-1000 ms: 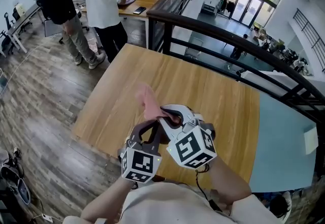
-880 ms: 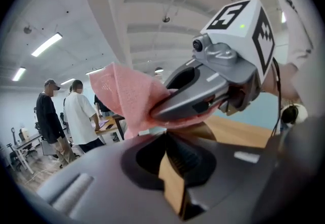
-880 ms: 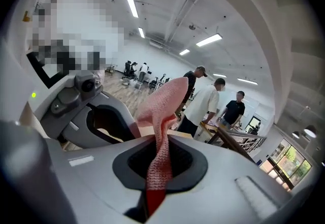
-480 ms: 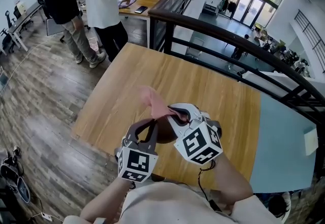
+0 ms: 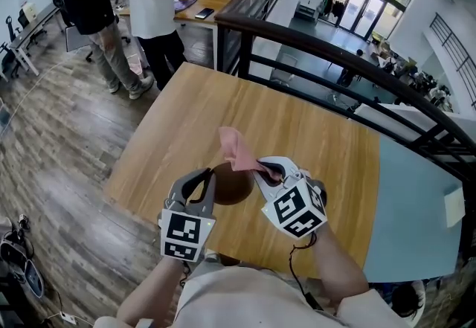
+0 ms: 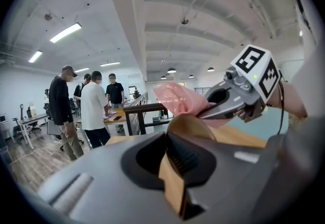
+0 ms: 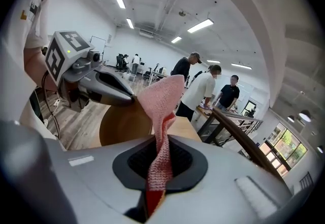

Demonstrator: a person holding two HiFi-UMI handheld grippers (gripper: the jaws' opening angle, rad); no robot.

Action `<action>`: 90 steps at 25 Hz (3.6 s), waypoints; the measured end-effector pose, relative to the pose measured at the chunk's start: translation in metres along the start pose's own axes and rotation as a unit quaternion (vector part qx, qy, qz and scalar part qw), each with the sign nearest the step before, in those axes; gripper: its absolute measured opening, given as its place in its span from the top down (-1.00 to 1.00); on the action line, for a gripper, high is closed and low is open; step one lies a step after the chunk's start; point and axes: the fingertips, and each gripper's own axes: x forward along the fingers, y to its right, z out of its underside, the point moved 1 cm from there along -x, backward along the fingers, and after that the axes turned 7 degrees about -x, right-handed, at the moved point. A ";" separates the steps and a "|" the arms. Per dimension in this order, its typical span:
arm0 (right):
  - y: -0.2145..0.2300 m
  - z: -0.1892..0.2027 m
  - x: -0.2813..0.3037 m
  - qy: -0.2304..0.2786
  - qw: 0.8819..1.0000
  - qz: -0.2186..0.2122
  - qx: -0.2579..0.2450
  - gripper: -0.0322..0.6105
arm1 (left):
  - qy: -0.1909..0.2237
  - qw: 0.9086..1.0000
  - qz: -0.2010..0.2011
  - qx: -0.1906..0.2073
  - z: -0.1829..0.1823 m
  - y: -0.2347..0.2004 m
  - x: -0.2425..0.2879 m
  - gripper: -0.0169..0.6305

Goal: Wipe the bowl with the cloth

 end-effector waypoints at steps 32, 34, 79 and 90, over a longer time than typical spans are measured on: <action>-0.115 -0.012 0.043 0.045 0.985 -0.151 0.075 0.86 | 0.052 0.981 0.019 -0.187 -0.015 -0.015 0.009 0.91; -0.109 -0.010 0.041 0.045 0.985 -0.144 0.082 0.86 | 0.048 0.981 0.014 -0.186 -0.011 -0.020 0.007 0.91; -0.037 -0.046 -0.016 0.053 0.999 -0.010 -0.005 0.85 | -0.024 1.000 0.009 0.014 0.020 0.014 -0.016 0.91; -0.074 -0.068 0.002 0.083 0.995 -0.058 -0.017 0.85 | -0.038 0.999 0.035 0.010 0.032 0.027 -0.005 0.91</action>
